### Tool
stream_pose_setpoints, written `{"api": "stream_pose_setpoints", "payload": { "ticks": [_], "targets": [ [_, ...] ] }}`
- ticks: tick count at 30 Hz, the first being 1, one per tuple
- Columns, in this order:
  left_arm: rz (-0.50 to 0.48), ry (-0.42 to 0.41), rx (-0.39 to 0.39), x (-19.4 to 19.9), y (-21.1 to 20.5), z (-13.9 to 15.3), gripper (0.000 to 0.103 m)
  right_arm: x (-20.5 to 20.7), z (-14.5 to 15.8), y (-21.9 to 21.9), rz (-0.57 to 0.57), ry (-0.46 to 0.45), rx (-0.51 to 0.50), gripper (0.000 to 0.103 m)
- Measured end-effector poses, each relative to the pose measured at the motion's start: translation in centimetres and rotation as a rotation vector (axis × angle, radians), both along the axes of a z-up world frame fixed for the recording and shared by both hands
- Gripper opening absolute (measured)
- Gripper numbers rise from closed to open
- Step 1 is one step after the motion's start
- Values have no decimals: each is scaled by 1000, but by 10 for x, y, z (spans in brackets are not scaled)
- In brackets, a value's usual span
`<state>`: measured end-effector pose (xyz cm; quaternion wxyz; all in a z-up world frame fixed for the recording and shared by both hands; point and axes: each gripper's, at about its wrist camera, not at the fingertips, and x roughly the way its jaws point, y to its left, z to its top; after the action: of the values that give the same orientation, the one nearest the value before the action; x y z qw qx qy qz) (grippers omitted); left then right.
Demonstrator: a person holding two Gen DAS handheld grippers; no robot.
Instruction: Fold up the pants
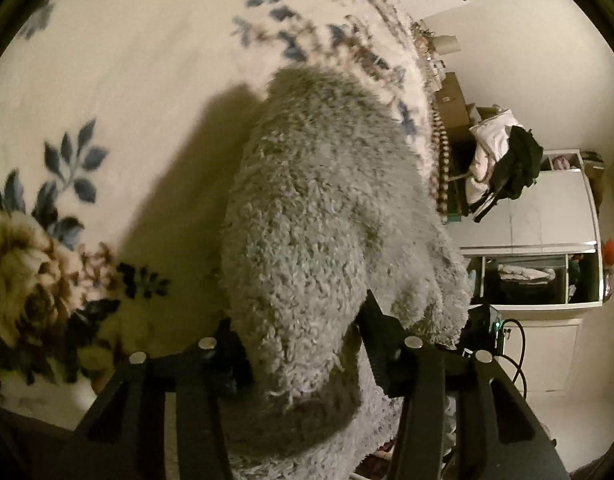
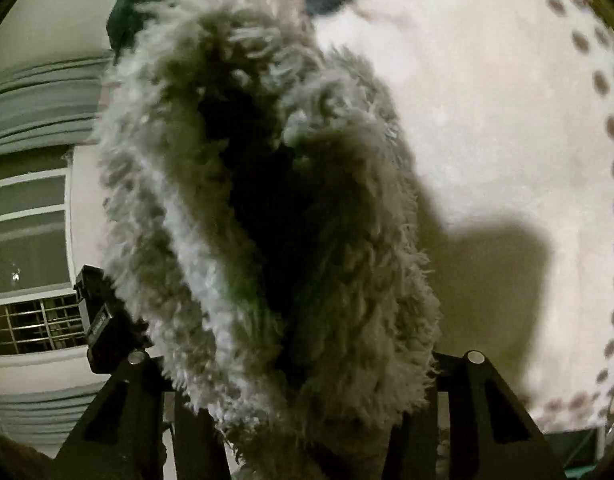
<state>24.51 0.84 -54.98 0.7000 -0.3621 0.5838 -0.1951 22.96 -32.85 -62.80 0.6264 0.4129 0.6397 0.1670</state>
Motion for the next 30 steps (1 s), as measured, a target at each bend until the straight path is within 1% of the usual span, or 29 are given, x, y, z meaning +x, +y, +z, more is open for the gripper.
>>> {"api": "stream_pose_setpoints", "payload": {
  "ticks": [3, 4, 6, 8, 10, 11, 12, 14, 15, 18, 19, 21, 22, 24, 25, 26, 27, 28, 29, 30],
  "targets": [
    [11, -19, 0, 13, 0, 22, 45, 10, 29, 3, -7, -39, -4, 46],
    [12, -32, 7, 24, 0, 34, 45, 12, 35, 6, -7, -45, -1, 46],
    [12, -65, 12, 44, 1, 51, 45, 31, 57, 11, -2, -76, -9, 46],
    [10, -93, 13, 73, -1, 66, 45, 47, 73, 14, 5, -109, -19, 46],
    [6, -118, 14, 105, -1, 77, 45, 75, 91, 9, 2, -136, -22, 46],
    [-1, -134, 20, 126, -1, 84, 45, 97, 99, 10, -4, -154, -33, 46],
    [-5, -147, 25, 142, -1, 88, 45, 111, 103, 8, -11, -161, -35, 46],
    [-18, -177, 23, 189, 2, 96, 45, 155, 110, 10, -27, -188, -38, 46],
    [-25, -189, 23, 209, 4, 96, 45, 173, 111, 11, -30, -197, -39, 46],
    [-41, -214, 36, 272, 9, 88, 45, 236, 107, 20, -40, -222, -46, 46],
    [-44, -218, 41, 285, 10, 87, 45, 264, 101, 23, -48, -225, -47, 46],
    [-55, -228, 55, 328, 15, 77, 45, 305, 89, 31, -50, -225, -45, 46],
    [-58, -230, 66, 344, 17, 71, 45, 315, 86, 41, -47, -225, -52, 46],
    [-62, -215, 74, 371, 24, 55, 45, 354, 69, 58, -35, -227, -65, 46],
    [-62, -196, 85, 381, 26, 46, 45, 375, 59, 68, -33, -222, -62, 46],
    [-62, -179, 99, 386, 30, 38, 45, 385, 52, 67, -33, -216, -66, 46],
    [-63, -155, 124, 393, 32, 27, 46, 396, 45, 55, -29, -208, -69, 46],
    [-65, -139, 139, 398, 33, 21, 46, 405, 34, 60, -24, -189, -75, 47],
    [-66, -113, 162, 402, 33, 10, 46, 421, 32, 45, -21, -174, -82, 48],
    [-62, -94, 176, 402, 34, 5, 47, 431, 22, 49, -9, -154, -94, 50]
  ]
}}
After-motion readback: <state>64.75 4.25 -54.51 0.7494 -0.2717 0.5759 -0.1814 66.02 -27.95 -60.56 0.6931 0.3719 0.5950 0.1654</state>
